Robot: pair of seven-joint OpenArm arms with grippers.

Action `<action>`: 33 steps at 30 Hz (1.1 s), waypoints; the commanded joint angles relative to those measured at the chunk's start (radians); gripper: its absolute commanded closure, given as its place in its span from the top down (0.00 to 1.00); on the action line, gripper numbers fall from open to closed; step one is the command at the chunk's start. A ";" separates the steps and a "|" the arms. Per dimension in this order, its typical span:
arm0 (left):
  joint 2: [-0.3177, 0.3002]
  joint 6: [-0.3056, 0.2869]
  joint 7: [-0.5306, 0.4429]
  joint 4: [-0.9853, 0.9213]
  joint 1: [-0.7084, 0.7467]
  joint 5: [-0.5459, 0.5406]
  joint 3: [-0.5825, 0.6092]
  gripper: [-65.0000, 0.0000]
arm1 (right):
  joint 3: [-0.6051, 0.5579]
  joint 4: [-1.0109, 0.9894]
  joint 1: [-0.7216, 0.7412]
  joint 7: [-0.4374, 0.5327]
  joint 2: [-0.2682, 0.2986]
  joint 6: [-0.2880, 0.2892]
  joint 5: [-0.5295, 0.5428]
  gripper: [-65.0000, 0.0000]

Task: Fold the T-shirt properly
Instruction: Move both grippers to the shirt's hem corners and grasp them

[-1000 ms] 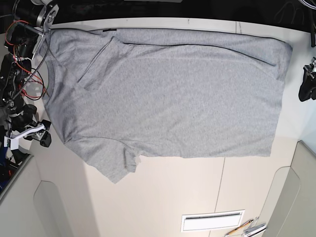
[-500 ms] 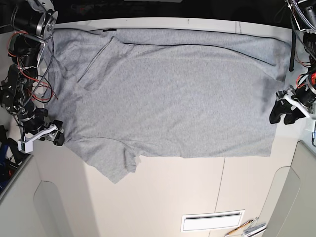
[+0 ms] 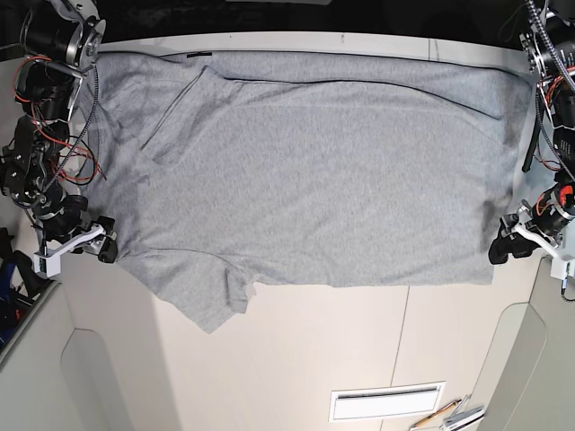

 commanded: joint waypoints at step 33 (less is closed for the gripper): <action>0.073 0.016 -0.063 -0.130 -0.079 0.071 0.008 0.72 | -0.027 0.015 0.024 0.016 -0.012 0.045 0.043 0.68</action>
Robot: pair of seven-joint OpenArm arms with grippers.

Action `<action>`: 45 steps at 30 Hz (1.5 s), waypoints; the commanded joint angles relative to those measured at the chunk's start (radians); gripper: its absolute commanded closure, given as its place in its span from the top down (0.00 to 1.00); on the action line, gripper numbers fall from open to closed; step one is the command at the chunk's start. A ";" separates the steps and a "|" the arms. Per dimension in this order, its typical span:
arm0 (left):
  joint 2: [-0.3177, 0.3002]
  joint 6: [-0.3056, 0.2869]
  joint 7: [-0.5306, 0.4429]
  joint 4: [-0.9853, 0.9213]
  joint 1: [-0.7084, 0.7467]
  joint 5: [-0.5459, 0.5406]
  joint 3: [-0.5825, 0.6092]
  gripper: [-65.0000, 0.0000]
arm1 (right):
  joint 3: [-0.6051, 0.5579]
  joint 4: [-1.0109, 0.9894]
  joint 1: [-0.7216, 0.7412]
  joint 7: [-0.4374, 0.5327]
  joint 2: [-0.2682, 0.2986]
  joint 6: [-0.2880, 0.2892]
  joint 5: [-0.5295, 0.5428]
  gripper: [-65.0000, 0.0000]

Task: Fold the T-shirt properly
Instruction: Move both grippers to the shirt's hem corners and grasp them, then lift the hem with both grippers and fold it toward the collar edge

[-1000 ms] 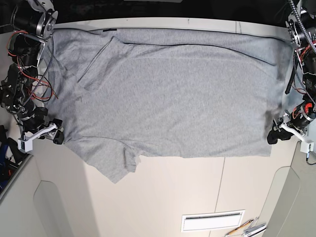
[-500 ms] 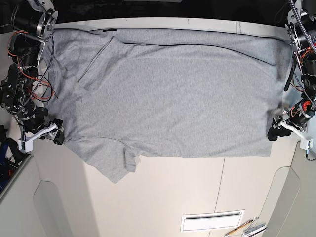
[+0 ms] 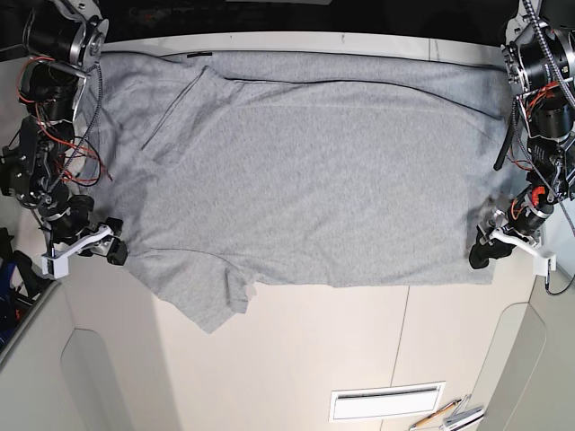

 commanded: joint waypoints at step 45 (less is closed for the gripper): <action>-0.021 -0.024 0.011 0.011 -0.044 -0.041 -0.003 0.00 | -0.034 0.015 0.025 -0.006 -0.017 0.040 0.020 0.00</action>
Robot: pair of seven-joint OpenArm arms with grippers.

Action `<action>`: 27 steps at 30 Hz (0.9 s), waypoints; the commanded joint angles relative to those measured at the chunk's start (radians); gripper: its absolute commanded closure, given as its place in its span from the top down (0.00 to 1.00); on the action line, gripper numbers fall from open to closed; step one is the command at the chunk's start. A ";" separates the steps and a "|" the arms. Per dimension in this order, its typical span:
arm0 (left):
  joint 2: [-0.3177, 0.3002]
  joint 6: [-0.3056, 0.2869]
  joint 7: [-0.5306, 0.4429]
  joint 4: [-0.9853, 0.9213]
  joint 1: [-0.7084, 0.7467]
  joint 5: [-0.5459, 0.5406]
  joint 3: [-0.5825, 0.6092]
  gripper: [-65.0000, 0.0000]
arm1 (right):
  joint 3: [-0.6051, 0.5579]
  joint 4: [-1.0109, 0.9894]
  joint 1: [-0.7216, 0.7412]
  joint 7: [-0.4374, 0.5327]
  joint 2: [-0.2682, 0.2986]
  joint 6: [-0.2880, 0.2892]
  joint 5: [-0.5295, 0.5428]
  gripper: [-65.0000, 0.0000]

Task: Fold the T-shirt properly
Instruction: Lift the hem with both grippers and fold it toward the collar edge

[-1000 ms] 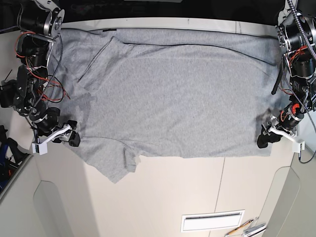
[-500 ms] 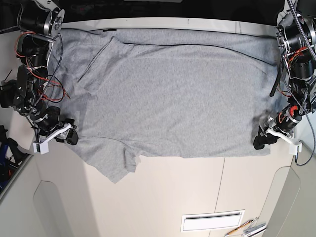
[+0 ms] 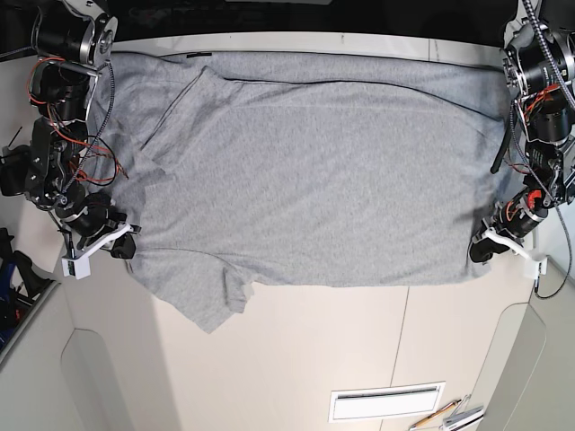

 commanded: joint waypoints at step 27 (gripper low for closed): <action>-0.153 -0.017 0.272 0.041 -0.051 -0.190 -0.003 0.00 | 0.000 0.256 0.021 -0.254 0.017 0.015 0.193 0.00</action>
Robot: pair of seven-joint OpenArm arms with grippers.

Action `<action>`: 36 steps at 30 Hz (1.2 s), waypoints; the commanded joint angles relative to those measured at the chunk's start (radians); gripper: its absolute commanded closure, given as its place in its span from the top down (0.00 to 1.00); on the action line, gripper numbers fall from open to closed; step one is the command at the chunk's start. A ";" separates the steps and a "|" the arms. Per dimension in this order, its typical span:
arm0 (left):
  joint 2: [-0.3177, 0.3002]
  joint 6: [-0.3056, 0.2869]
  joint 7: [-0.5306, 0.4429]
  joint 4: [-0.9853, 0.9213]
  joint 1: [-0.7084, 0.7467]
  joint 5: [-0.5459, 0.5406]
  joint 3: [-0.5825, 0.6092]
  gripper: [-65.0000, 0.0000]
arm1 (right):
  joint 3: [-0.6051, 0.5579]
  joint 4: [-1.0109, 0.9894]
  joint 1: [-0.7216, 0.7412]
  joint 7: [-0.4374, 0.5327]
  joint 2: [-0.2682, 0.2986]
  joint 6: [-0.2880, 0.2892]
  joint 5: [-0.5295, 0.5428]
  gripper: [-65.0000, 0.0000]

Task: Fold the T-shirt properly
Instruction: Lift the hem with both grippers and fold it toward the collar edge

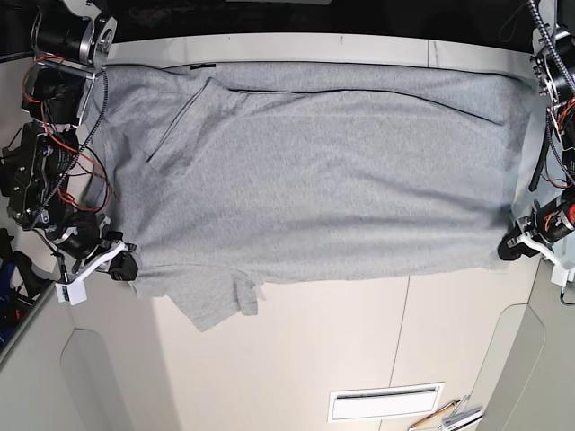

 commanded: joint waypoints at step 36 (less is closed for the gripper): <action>-0.097 -0.012 0.146 0.502 0.400 -0.228 -0.008 0.00 | 0.121 0.387 -0.407 0.023 0.015 0.007 0.043 0.00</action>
